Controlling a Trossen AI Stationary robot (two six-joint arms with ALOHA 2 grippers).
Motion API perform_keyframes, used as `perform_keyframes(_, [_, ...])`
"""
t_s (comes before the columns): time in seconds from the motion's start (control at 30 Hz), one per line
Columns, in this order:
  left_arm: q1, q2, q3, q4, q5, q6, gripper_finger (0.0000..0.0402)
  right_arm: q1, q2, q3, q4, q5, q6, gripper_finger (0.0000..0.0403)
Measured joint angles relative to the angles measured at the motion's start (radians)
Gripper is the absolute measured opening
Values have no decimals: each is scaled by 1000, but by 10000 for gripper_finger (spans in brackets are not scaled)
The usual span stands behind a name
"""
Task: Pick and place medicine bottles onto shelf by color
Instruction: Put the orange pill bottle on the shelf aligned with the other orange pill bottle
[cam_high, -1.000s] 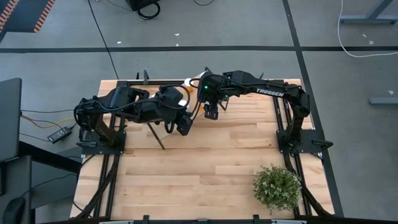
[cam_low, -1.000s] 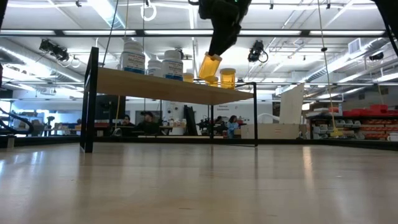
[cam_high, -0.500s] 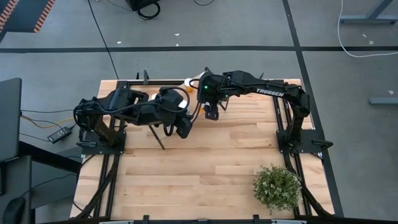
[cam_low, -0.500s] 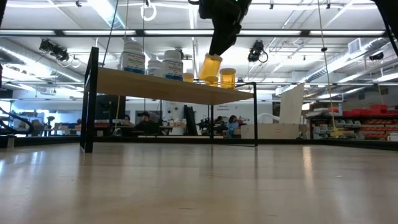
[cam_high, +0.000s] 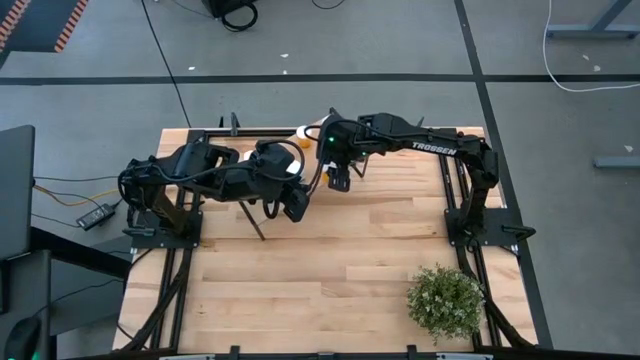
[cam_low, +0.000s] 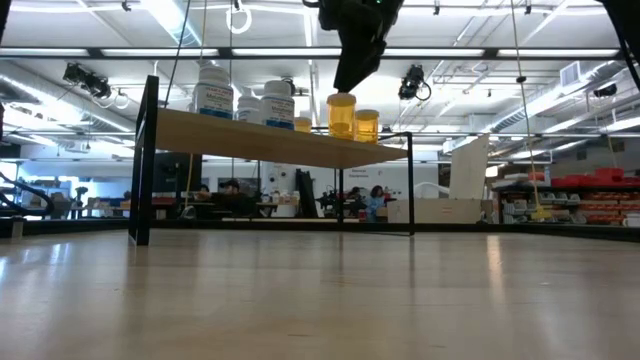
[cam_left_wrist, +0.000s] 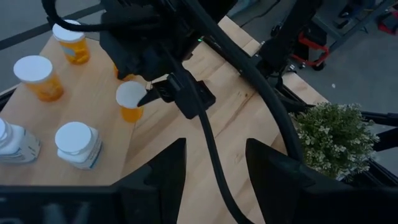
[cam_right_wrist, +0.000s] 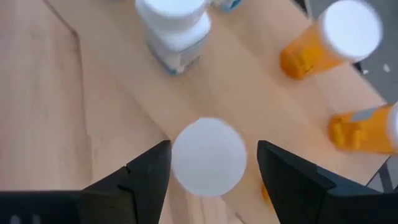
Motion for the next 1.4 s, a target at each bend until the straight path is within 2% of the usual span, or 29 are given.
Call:
perform_keyframes(0.37, [-5, 0, 0, 0, 0, -5, 174, -11, 0, 0, 88, 23, -14, 245])
perform_keyframes(0.53, [-9, 0, 0, 0, 0, 3, 174, -11, 0, 45, 43, 23, 14, 245])
perform_keyframes(0.8, [3, 0, 0, -6, -35, 127, 174, -11, -2, 131, -109, 38, 57, 245])
perform_keyframes(1.03, [101, 3, 0, -66, -50, 239, 181, -19, -2, 202, -240, 64, 117, 245])
perform_keyframes(1.23, [203, -2, 0, -86, -34, 332, 217, -54, -32, 294, -291, 82, 135, 245])
perform_keyframes(1.4, [256, -21, 0, 30, 27, 443, 248, -106, -96, 342, -278, 141, 138, 245])
